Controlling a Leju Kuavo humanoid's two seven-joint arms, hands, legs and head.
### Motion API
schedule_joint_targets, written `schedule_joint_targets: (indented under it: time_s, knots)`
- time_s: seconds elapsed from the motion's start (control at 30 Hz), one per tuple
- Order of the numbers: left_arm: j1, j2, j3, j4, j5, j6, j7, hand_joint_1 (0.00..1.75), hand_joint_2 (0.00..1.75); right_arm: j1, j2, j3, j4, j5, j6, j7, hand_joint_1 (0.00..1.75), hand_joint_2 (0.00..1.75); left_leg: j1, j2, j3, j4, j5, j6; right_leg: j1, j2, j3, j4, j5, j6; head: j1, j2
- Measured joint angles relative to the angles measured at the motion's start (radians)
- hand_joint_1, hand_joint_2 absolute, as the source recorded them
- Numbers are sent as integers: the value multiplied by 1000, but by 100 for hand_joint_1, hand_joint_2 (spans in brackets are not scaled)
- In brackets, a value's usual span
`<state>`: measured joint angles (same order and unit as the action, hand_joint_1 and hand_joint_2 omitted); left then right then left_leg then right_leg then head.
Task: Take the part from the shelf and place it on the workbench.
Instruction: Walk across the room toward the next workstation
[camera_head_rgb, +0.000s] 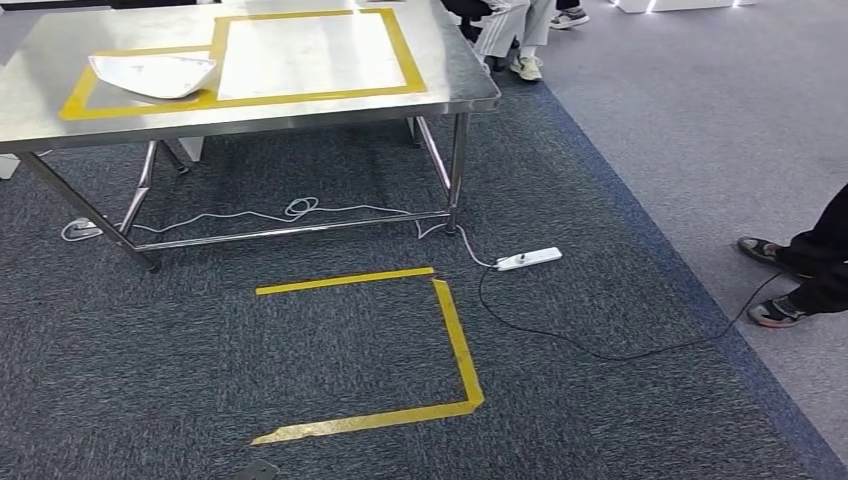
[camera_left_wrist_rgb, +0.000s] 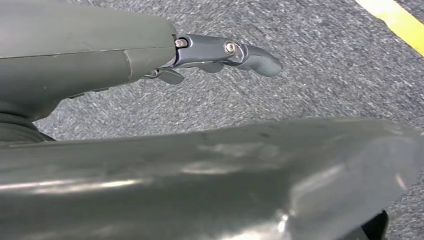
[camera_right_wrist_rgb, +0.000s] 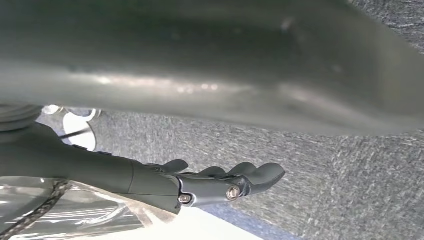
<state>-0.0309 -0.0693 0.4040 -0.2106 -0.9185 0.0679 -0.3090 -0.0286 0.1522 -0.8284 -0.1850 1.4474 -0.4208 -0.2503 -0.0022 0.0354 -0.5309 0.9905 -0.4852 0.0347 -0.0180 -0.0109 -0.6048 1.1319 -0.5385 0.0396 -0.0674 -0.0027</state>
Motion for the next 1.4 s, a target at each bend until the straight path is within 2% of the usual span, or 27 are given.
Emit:
schedule_joint_targets:
  time_s: [0.07, 0.1, 0.17, 0.23, 0.27, 0.33, 0.37, 0.4, 0.43, 0.47, 0.53, 0.57, 0.63, 0.7, 0.73, 0.8, 0.87, 0.9, 0.93, 0.97, 1.03, 1.1, 1.2, 1.27, 1.3, 1.37, 1.4]
  knots:
    - [0, 0, 0, 0, -3, 0, 0, 0, 0, -4, 0, 1, 0, -1, 0, -2, 0, 0, -5, 10, 0, 3, -3, -7, 5, -23, 61, -118, 33, -9, -1, 0]
    - [-1, 0, 0, 0, -5, 0, 1, 0, 0, -5, 1, 1, 0, -2, 0, -3, 0, 0, -8, 15, -1, 5, -3, -11, 8, -28, 72, -138, 33, -13, -1, 0]
    - [-2, 0, 0, 0, -10, 1, 3, 0, 0, -2, 2, 1, 0, -4, 0, -4, 0, 0, -9, 23, -1, 5, -2, -20, 8, -20, 73, -141, 36, -21, -2, 0]
    - [-3, 0, 0, 0, -14, 3, 5, 0, 0, 2, 4, 1, 0, -7, 0, -6, 0, 0, -6, 12, -8, 29, -25, -31, 5, -10, 72, -145, 42, -33, -3, 0]
    - [-2, 0, 0, 0, -15, 3, 6, 0, 0, 1, 5, 1, 0, -9, 0, -8, 0, 0, -3, 0, -23, 68, -52, -36, 2, -5, 72, -147, 45, -39, -5, 0]
    - [-1, 0, 0, 0, -17, 4, 8, 0, 0, 0, 5, 1, 0, -12, 0, -10, 0, 0, 2, -21, -77, 200, -123, -45, 1, 6, 70, -147, 47, -44, -7, 0]
    - [0, 0, 0, 1, -17, 4, 8, 0, 0, 0, 5, 1, 0, -13, 0, -10, 0, 0, 4, -24, -103, 262, -147, -47, 1, 13, 69, -147, 47, -45, -7, 0]
    - [1, -1, 0, 1, -18, 4, 9, 0, 0, 0, 5, 1, 0, -13, 0, -10, 0, 0, 6, -25, -117, 296, -152, -49, 2, 21, 69, -146, 47, -45, -7, 0]
    - [2, -1, 0, 1, -19, 4, 9, 0, 0, 1, 5, 1, 0, -13, 1, -10, 0, 0, 7, -26, -114, 291, -137, -49, 2, 29, 69, -146, 47, -45, -7, 0]
    - [2, 0, 0, 1, -20, 5, 9, 0, 0, 2, 6, 1, 0, -13, 1, -10, 0, 0, 8, -27, -93, 244, -104, -48, 1, 37, 70, -145, 47, -44, -7, 0]
    - [2, 1, 0, 2, -21, 6, 10, 0, 0, 2, 8, 1, 0, -14, 1, -11, 0, 0, 11, -52, -30, 103, -33, -42, 2, 52, 69, -142, 47, -40, -7, 0]
    - [2, 2, 0, 2, -21, 6, 10, 0, 0, 1, 9, 1, 0, -14, 1, -11, 0, 0, 12, -66, -8, 50, -16, -39, 3, 59, 66, -140, 48, -35, -7, 0]
    - [2, 2, 0, 3, -22, 6, 11, 0, 0, 0, 10, 1, 0, -14, 1, -11, 0, 0, 10, -83, 2, 15, -13, -35, 2, 72, 56, -138, 53, -21, -6, 0]
    - [2, 0, -1, 3, -24, 8, 12, 0, 0, 3, 10, 1, 0, -16, 1, -12, 0, 0, 10, -72, 0, 9, -8, -25, -1, 76, 48, -137, 54, -8, -6, 0]
    - [2, 0, -1, 3, -24, 9, 12, 0, 0, 5, 10, 1, 0, -17, 1, -12, 0, 0, 11, -65, 1, 5, -5, -18, -2, 67, 40, -124, 44, -3, -4, 0]
    - [2, -2, -1, 3, -26, 11, 13, 0, 0, 5, 10, 1, 0, -19, 1, -12, 0, 0, 13, -48, 1, -1, 0, -5, -1, 37, -4, -36, -7, 3, 1, 0]
    - [3, -3, -1, 4, -29, 12, 15, 0, 0, 4, 10, 2, 0, -20, 1, -13, 0, 0, 10, -31, -1, -1, 0, -1, -1, 22, -69, 104, -69, 7, 4, 0]
    - [4, -4, -1, 4, -30, 12, 16, 0, 0, 5, 10, 2, 0, -20, 2, -13, 0, 0, 8, -22, -2, -1, 0, -1, -2, 20, -90, 150, -81, 8, 4, 0]
    - [4, -4, -1, 4, -32, 12, 17, 0, 0, 7, 10, 2, 0, -21, 2, -13, 0, 0, 7, -15, -1, 0, 0, -1, -1, 19, -91, 157, -73, 9, 4, 0]
    - [3, -5, -1, 4, -33, 11, 18, 0, 0, 10, 10, 2, 0, -21, 2, -14, 0, 0, 6, -9, 0, 0, 0, -1, -1, 16, -71, 121, -48, 7, 4, 0]
    - [2, -7, -2, 4, -34, 10, 20, 0, 0, 11, 10, 1, 0, -22, 2, -15, 0, 0, 5, 1, 3, 0, -2, -4, 1, -4, 9, -27, 14, 1, 5, 0]
    - [1, -8, -2, 4, -34, 8, 22, 0, 0, 6, 10, 1, 0, -21, 2, -17, 0, 0, 0, 11, 4, 2, -4, -13, 6, -23, 65, -130, 39, -8, 3, 0]
    - [-2, -8, -2, 4, -38, 6, 27, 0, 0, 8, 10, 0, 0, -27, 3, -19, 0, 0, -1, 20, 4, 3, -5, -29, 8, -14, 70, -147, 42, -21, 2, 0]
    - [-4, -8, -2, 4, -43, 4, 32, 0, 0, 11, 10, -1, 0, -32, 5, -19, 0, 0, 2, 3, -8, 39, -35, -40, 4, -5, 70, -152, 49, -32, 0, 0]
    - [-5, -8, -3, 4, -45, 3, 35, 0, 0, 10, 10, -2, 0, -35, 7, -19, 0, 0, 5, -9, -28, 89, -67, -45, 3, 1, 71, -154, 52, -37, -1, 0]
    - [-4, -8, -3, 4, -48, 1, 39, 0, 0, 9, 9, -3, 0, -38, 11, -20, 0, 0, 7, -23, -86, 228, -136, -51, 3, 18, 68, -153, 54, -41, -3, 0]
    - [-4, -9, -3, 4, -50, 1, 41, 0, 0, 9, 9, -4, 0, -38, 13, -20, 0, 0, 8, -24, -108, 281, -152, -52, 4, 27, 68, -153, 54, -42, -3, 0]
